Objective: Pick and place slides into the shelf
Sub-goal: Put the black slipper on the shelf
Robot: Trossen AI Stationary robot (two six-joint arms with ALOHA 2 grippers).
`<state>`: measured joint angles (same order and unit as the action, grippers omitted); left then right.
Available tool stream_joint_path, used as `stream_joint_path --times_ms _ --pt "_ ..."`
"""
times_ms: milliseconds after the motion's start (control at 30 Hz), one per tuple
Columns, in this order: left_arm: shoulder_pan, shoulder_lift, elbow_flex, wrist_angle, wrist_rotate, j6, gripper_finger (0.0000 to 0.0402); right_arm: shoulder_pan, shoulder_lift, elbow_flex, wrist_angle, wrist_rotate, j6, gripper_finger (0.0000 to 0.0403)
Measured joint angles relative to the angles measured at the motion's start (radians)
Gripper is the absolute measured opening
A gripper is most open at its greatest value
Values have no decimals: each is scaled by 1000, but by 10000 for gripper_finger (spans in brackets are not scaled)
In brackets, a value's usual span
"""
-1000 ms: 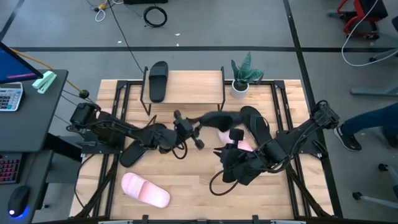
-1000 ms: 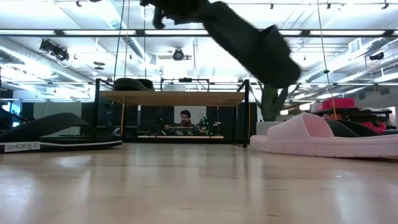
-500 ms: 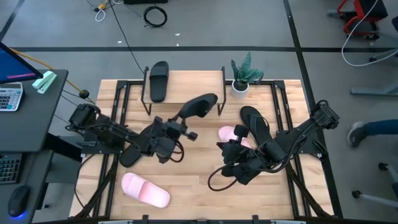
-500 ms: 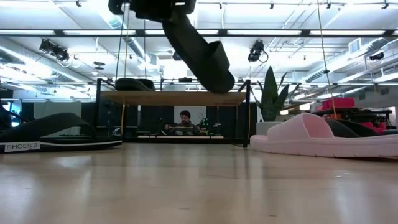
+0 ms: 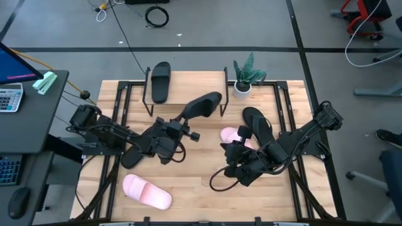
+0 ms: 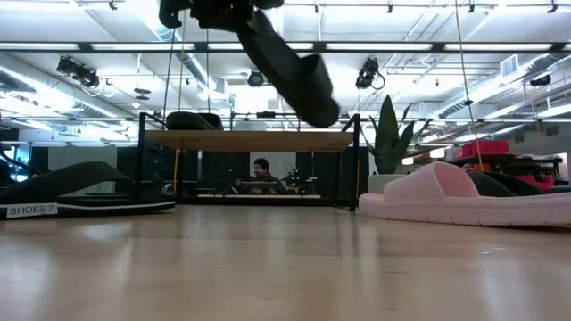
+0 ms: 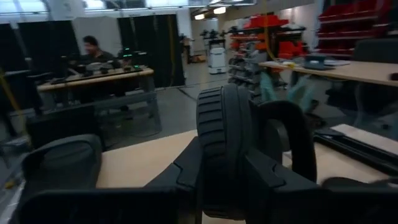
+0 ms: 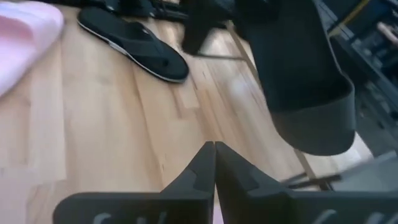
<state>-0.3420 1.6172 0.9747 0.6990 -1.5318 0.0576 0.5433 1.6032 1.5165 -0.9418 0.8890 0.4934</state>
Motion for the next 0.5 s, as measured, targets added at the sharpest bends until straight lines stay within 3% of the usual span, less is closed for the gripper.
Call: stream_joint_path --times_ms 233,500 --pt "20 -15 -1 20 -35 49 70 -71 1 -120 -5 4 97 14" --pt "120 -18 -1 22 -23 -47 70 -168 2 -206 -3 20 168 14"
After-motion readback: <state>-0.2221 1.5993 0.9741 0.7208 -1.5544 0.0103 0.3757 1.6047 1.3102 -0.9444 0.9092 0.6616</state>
